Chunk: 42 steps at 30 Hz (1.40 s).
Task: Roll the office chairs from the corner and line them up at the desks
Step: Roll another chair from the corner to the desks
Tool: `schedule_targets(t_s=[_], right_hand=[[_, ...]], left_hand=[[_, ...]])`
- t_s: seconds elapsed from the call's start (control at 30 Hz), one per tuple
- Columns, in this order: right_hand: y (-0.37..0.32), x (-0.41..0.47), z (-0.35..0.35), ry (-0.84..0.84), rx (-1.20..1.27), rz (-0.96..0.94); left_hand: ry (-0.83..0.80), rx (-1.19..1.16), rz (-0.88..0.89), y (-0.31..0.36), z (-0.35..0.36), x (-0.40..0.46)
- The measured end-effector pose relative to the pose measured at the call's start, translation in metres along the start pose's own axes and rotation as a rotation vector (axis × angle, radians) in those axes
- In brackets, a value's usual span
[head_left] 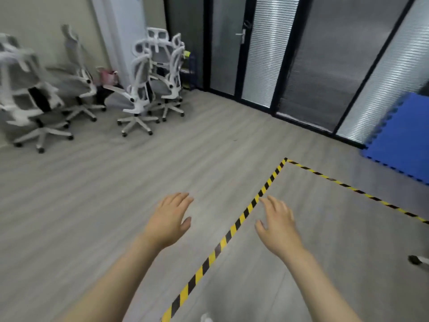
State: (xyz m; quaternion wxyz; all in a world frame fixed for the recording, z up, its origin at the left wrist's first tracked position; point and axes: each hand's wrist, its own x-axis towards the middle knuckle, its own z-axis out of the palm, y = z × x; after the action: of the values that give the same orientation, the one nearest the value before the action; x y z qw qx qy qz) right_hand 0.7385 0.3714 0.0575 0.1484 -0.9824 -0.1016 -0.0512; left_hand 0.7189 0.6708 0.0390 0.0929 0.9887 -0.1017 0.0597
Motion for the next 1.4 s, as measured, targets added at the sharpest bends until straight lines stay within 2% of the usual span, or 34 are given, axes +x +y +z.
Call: schedule_targets(t_s=[0.3,0.53,0.7,0.97,1.2,1.4], right_hand=[[-0.101,0.21,0.067,-0.177,-0.009,-0.356],[-0.228,0.329,0.12,-0.233,0.095,-0.554],[-0.333,0.418,0.166,-0.218,0.133,-0.647],[-0.499,0.56,0.214,-0.263,0.177,-0.668],[-0.58,0.674,0.26,-0.288,0.204,-0.632],[-0.666,0.821,0.312,-0.271,0.215,-0.649]], left_hand=[[0.027,0.001,-0.46,-0.158,-0.025,0.015],[0.134,-0.002,-0.756,-0.283,-0.04,0.015],[0.19,0.047,-0.803,-0.401,-0.055,0.05],[0.204,0.087,-0.825,-0.585,-0.115,0.116],[0.173,0.087,-0.851,-0.712,-0.123,0.169],[0.174,0.115,-0.898,-0.842,-0.127,0.245]])
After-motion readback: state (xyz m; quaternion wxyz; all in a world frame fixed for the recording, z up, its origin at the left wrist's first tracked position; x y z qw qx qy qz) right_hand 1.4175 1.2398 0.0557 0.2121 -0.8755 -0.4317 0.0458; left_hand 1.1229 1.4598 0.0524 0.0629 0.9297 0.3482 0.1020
